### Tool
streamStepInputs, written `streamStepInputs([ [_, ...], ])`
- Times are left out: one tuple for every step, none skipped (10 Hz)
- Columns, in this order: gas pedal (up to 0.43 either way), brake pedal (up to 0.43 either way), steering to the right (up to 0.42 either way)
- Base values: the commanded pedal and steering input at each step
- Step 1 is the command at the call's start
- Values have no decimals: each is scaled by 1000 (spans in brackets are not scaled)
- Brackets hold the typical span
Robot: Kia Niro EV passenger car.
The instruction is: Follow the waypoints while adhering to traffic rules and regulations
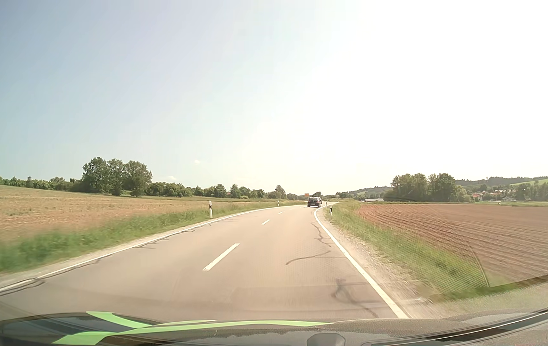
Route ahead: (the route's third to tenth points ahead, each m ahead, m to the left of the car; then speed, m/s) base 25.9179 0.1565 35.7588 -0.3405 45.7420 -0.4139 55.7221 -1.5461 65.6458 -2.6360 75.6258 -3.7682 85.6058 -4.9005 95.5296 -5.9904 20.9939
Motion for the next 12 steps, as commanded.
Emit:
streamStepInputs([
  [87, 0, 3],
  [87, 0, -1],
  [98, 0, -1],
  [87, 0, 0],
  [28, 0, 0],
  [0, 0, 0],
  [0, 0, 0],
  [0, 0, 0],
  [0, 0, 1],
  [0, 0, 5],
  [0, 0, 9],
  [28, 0, 10],
])
